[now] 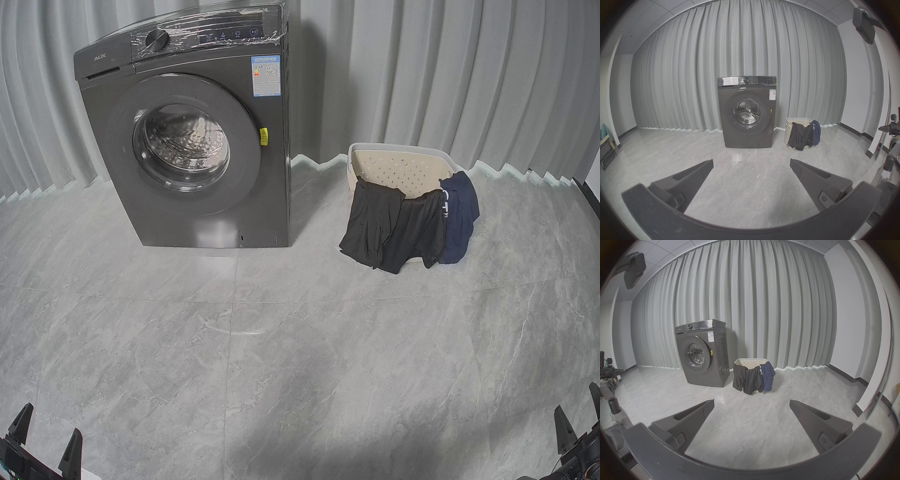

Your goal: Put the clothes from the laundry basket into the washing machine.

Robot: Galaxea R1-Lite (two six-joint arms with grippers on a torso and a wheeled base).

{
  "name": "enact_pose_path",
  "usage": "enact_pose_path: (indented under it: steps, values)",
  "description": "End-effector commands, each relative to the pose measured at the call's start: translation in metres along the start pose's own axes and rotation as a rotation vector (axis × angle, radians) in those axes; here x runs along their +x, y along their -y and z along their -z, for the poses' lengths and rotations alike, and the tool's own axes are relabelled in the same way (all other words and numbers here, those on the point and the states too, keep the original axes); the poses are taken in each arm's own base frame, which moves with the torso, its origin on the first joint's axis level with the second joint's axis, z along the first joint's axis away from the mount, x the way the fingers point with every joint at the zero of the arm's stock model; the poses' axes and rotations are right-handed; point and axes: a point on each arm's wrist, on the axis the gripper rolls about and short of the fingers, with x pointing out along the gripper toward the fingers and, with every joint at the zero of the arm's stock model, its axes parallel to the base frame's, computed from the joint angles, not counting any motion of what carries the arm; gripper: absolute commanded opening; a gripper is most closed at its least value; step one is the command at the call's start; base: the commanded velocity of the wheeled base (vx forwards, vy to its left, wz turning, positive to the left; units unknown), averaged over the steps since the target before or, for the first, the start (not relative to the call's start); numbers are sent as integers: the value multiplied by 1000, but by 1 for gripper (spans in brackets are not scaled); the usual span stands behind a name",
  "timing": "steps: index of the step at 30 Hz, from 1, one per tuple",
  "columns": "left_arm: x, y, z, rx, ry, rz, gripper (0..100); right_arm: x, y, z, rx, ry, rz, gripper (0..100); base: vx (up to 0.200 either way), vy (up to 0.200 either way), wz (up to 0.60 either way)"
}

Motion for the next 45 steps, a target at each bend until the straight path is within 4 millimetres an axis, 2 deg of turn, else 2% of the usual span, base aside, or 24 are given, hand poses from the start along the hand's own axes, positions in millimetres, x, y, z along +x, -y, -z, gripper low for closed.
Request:
enact_pose_path:
  steps: [1, 8, 45]
  values:
    - [0, 0, 5, -2, 2, 0, 100, 0, 0, 5, 0, 0, -2, 100, 0, 0, 0]
    - [0, 0, 5, -5, 2, 0, 100, 0, 0, 5, 0, 0, -2, 100, 0, 0, 0]
    - [0, 0, 5, -8, 2, 0, 100, 0, 0, 5, 0, 0, -2, 100, 200, 0, 0]
